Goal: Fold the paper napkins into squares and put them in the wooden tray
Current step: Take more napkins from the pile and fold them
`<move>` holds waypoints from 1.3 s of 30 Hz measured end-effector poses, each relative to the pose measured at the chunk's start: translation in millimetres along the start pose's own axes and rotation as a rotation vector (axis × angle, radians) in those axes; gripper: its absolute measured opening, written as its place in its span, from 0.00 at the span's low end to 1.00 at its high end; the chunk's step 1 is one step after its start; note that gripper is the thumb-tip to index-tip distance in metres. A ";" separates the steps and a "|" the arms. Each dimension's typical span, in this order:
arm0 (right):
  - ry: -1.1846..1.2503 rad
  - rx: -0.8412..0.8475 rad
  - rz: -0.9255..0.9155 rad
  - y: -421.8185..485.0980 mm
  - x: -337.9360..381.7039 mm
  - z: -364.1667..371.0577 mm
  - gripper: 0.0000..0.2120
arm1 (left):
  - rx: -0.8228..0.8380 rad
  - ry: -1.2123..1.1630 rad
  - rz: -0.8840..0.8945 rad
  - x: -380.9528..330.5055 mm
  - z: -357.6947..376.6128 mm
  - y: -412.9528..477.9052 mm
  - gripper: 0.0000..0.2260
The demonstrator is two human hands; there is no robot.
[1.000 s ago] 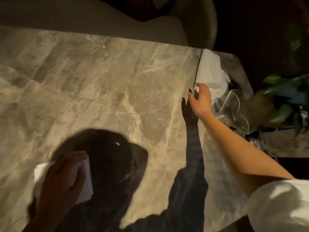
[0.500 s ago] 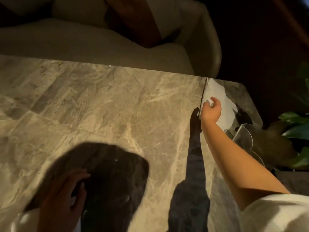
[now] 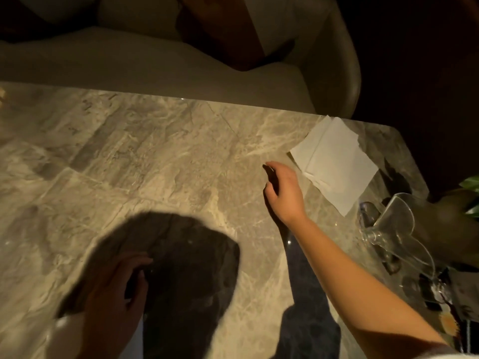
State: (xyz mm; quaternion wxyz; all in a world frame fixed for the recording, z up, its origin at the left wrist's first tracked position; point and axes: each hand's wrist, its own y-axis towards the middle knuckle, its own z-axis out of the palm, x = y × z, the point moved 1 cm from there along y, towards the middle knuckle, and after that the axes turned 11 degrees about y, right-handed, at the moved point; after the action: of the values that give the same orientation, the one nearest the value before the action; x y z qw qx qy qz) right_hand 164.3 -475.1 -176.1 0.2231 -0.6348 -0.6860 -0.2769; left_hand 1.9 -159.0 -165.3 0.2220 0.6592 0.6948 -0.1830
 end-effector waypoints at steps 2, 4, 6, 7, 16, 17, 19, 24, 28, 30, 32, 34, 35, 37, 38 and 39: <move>-0.031 -0.069 -0.044 -10.1 5.9 5.6 0.20 | 0.014 -0.011 -0.007 5.7 1.8 -2.1 0.14; -0.090 -0.309 0.047 -9.5 -3.7 -4.8 0.20 | 0.027 -0.028 -0.015 12.4 1.7 -3.0 0.12; 0.013 -0.556 0.309 2.5 -22.3 -25.2 0.24 | 0.040 -0.030 -0.009 18.2 0.2 -3.8 0.11; 0.082 -0.616 0.446 10.1 -31.9 -35.9 0.28 | 0.043 -0.029 -0.002 20.0 -0.5 -3.4 0.11; -0.081 -0.317 0.548 45.6 -56.0 -31.5 0.23 | 0.074 0.063 0.106 -13.4 3.5 31.6 0.08; -0.088 -0.321 0.493 43.6 -51.9 -27.4 0.20 | 0.082 0.066 0.123 -16.7 3.9 38.1 0.07; -0.074 -0.330 0.402 38.3 -42.1 -21.0 0.13 | 0.100 0.086 0.154 -21.6 4.6 50.1 0.08; 0.012 -0.227 0.085 17.4 6.6 -1.7 0.04 | 0.088 0.083 0.175 -24.2 8.2 71.5 0.09; 0.079 -0.007 -0.202 -13.1 55.9 24.4 0.08 | 0.091 -0.011 0.143 -24.9 15.3 80.5 0.16; 0.089 0.075 -0.265 -29.3 72.6 37.8 0.06 | 0.119 -0.118 0.073 -32.3 20.1 86.2 0.24; 0.106 0.136 -0.285 -44.4 83.9 50.0 0.05 | 0.186 -0.323 -0.093 -44.6 22.2 92.7 0.32; 0.153 0.189 -0.292 -58.1 92.4 58.9 0.09 | 0.203 -0.517 -0.286 -51.6 28.1 97.6 0.35; 0.173 0.207 -0.286 -64.1 95.3 62.5 0.09 | 0.186 -0.560 -0.369 -51.9 31.7 99.3 0.35; 0.209 0.231 -0.240 -74.8 98.8 67.3 0.08 | 0.138 -0.529 -0.472 -49.3 33.9 100.2 0.35; 0.227 0.234 -0.215 -78.7 99.5 68.2 0.09 | 0.117 -0.489 -0.477 -47.2 33.5 99.6 0.33; 0.242 0.230 -0.206 -81.7 99.8 67.8 0.09 | 0.103 -0.448 -0.460 -45.1 32.7 98.6 0.31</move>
State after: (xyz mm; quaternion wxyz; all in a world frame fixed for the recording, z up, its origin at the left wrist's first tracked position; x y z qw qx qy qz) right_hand 76.6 -358.8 -169.0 0.3457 -0.4938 -0.7425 -0.2923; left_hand 103.9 -208.2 -164.0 0.2886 0.4386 0.7491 -0.4040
